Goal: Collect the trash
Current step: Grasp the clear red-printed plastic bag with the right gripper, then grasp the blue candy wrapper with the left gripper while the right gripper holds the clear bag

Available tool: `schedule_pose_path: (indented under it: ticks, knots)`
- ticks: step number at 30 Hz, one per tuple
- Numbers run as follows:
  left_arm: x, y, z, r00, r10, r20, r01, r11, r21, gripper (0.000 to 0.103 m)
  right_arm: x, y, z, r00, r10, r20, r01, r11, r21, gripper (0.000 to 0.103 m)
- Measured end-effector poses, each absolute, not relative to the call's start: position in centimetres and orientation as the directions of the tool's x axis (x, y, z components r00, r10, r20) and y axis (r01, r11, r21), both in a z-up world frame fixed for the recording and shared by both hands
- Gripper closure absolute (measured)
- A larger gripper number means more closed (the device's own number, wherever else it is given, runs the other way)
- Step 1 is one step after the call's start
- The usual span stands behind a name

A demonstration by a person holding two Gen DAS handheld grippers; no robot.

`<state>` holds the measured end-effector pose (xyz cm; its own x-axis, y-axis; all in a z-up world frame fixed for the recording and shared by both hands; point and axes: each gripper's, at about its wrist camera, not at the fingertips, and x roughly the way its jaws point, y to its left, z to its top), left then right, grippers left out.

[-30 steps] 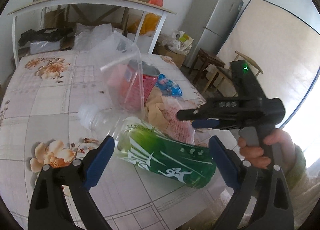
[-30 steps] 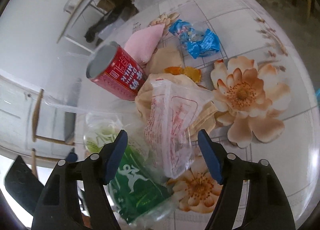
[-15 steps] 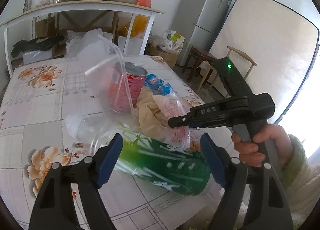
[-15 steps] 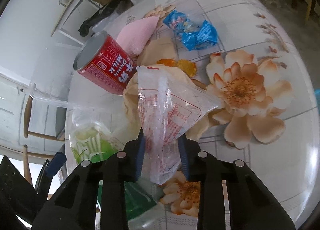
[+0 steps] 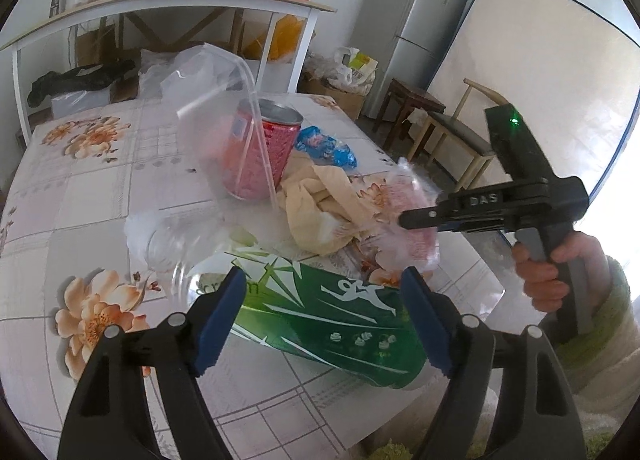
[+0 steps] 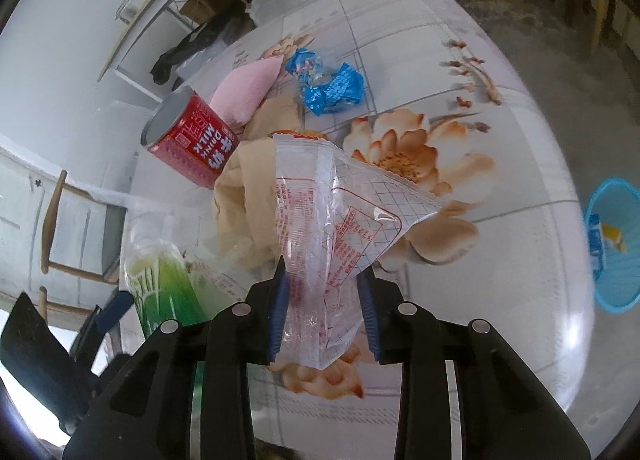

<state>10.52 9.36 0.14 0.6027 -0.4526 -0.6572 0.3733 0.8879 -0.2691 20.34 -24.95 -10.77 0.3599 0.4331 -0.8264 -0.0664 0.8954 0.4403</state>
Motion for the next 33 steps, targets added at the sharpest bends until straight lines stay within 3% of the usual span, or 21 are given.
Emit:
schedule_pose_path:
  ticks: [13,26,33]
  knots:
    - [10.9,7.9,1.3,0.603,-0.455,-0.655,0.426,0.878,-0.218,0.026,19.5,-26.3,-11.2,0.406,0.384,-0.829,-0.064,0.917,0.393,0.074]
    - [16.1,1.4,4.7,0.545,-0.484,-0.684,0.545,0.825,-0.149,0.026,18.6,-29.3,-11.9,0.438,0.420,-0.795,-0.029,0.890,0.454,0.076]
    - [24.5,-3.6,8.5,0.355,-0.463,-0.812,0.642,0.752,-0.148,0.026,18.5,-30.1,-12.2,0.444,0.460,-0.769,-0.061,0.872,0.486,0.076]
